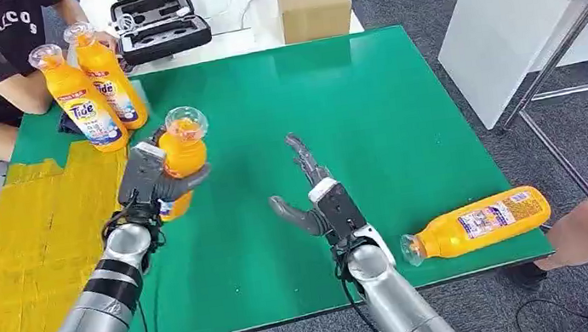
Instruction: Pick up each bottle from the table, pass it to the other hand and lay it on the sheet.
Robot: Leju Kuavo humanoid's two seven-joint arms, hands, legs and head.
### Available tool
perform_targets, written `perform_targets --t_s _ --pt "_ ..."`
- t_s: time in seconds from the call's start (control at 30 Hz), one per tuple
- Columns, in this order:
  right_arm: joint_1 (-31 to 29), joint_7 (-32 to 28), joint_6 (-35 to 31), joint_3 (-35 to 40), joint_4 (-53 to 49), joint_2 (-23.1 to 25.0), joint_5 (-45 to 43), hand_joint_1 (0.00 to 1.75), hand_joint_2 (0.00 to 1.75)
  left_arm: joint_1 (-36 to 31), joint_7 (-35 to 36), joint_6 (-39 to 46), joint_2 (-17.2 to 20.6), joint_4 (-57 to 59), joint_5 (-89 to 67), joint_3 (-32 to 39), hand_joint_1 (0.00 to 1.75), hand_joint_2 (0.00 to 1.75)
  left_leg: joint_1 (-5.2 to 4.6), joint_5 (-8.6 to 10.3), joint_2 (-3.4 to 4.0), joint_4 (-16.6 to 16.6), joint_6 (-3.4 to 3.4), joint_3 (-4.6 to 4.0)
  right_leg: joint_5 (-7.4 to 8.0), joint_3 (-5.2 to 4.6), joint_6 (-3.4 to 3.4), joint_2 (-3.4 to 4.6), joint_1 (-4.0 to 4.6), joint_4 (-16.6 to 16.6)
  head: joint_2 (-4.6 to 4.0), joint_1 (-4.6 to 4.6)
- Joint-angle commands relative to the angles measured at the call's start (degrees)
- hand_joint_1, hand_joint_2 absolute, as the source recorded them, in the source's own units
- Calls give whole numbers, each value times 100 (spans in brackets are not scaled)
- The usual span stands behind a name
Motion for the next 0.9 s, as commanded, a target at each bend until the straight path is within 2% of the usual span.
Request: perform_targets --t_s 0.03,0.07,0.1,0.13,0.17,0.23,0.27,0.3,0.43,0.6,0.63,0.7,0.9 --pt "261 65 52 3 -972 -314 -24 0 0 -85 79 107 239 -263 -476 273 175 175 0 -12 -4 2 -3 28 -13 30 -7 -11 2 0 0 2" --pt "261 65 52 3 -972 -314 -24 0 0 -85 79 107 239 -263 -476 273 175 175 0 -8 -5 1 -3 20 -9 22 -6 -9 2 -1 0 4" --pt "243 46 42 2 -927 -310 -16 0 0 -109 201 540 295 -188 -934 180 175 175 2 -18 -1 8 -4 35 -17 37 -9 -8 4 4 0 2" --pt "298 6 -6 -17 -1027 -318 14 0 175 -164 507 829 323 -53 -1467 270 175 175 2 -12 -1 4 -4 25 -11 27 -8 -6 4 0 0 2" --pt "348 6 -7 -26 -1106 -339 15 0 175 -195 558 866 385 -23 -1616 357 175 175 0 -6 2 -1 -3 17 -5 16 -5 -2 1 -2 0 2" --pt "480 25 -13 -50 -1372 -378 25 0 175 -336 958 1477 621 346 -2666 579 175 175 2 -8 3 0 -4 19 -6 19 -7 -2 3 -2 0 4" --pt "502 32 -16 -59 -1429 -387 28 0 175 -416 1104 1511 695 574 -3111 713 175 175 2 -16 8 5 -6 33 -13 30 -10 2 4 4 0 2" --pt "493 37 -17 -79 -1474 -394 25 0 175 -621 1549 1368 842 1046 -3836 698 175 175 3 -24 11 7 -9 45 -19 41 -13 3 6 7 0 2" --pt "471 47 -1 -190 -1603 -399 -125 0 175 -903 2134 1410 1012 2050 -5046 681 175 175 1 -9 6 -1 -6 29 -9 23 -8 -1 3 2 0 2" --pt "364 79 57 -203 -1561 -427 -197 0 175 -712 2280 1087 904 2534 -5333 735 175 175 6 -21 12 0 -9 62 -22 54 -11 -3 10 2 0 2" --pt "347 79 68 -192 -1548 -427 -204 0 175 -708 2268 1031 881 2587 -5304 785 175 175 3 -6 5 -4 -6 30 -9 25 -5 -4 6 -1 0 0" --pt "317 81 103 -166 -1534 -425 -228 0 175 -693 2141 865 832 2640 -5148 926 175 175 6 -19 6 1 -6 53 -20 49 -8 -5 10 0 0 2" --pt "236 87 123 -96 -1498 -401 -225 0 175 -662 1958 694 739 2696 -4937 1114 175 175 1 -8 5 2 -7 22 -10 21 -7 -2 2 3 0 2"
